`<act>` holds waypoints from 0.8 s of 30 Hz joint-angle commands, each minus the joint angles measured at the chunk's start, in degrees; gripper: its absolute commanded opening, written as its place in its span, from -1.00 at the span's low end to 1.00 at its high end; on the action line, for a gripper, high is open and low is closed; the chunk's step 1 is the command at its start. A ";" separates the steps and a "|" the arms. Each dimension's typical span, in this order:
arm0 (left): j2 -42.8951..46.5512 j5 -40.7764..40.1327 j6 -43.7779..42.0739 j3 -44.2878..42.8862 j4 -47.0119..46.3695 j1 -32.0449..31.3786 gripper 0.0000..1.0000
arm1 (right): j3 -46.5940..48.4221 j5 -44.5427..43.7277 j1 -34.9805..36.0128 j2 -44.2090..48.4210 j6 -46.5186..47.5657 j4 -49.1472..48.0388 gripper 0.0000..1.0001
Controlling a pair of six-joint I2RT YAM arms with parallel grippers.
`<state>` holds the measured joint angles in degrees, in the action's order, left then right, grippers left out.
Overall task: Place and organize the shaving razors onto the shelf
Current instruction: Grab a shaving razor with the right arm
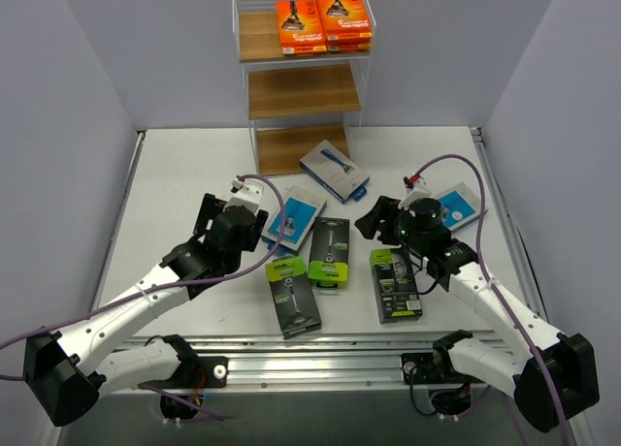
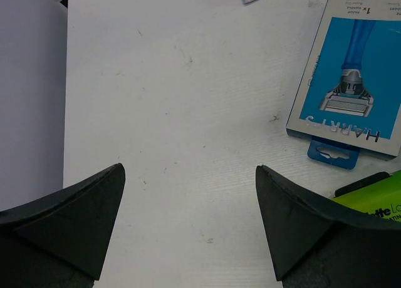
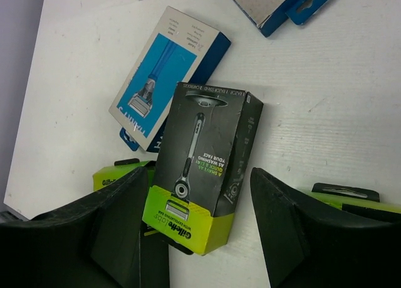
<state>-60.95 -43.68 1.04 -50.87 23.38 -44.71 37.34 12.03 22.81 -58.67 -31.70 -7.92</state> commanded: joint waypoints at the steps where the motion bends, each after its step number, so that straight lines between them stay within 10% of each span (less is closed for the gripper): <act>1: -0.57 0.08 -0.25 -1.42 -1.75 -0.38 0.88 | -0.86 -0.59 -0.48 -0.47 1.21 -3.76 0.24; 11: -3.39 2.99 0.28 -3.97 -0.62 -0.29 0.88 | -11.67 6.84 -13.31 -11.00 -18.46 -32.20 0.08; 24: 0.92 6.50 2.04 -3.27 -1.14 1.29 0.88 | -1.75 12.58 -16.22 -43.01 -25.87 -54.66 -0.10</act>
<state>-60.14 -38.41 2.22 -51.92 23.44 -44.03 31.81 23.90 7.05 -101.21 -56.03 -54.41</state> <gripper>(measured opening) 0.941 0.442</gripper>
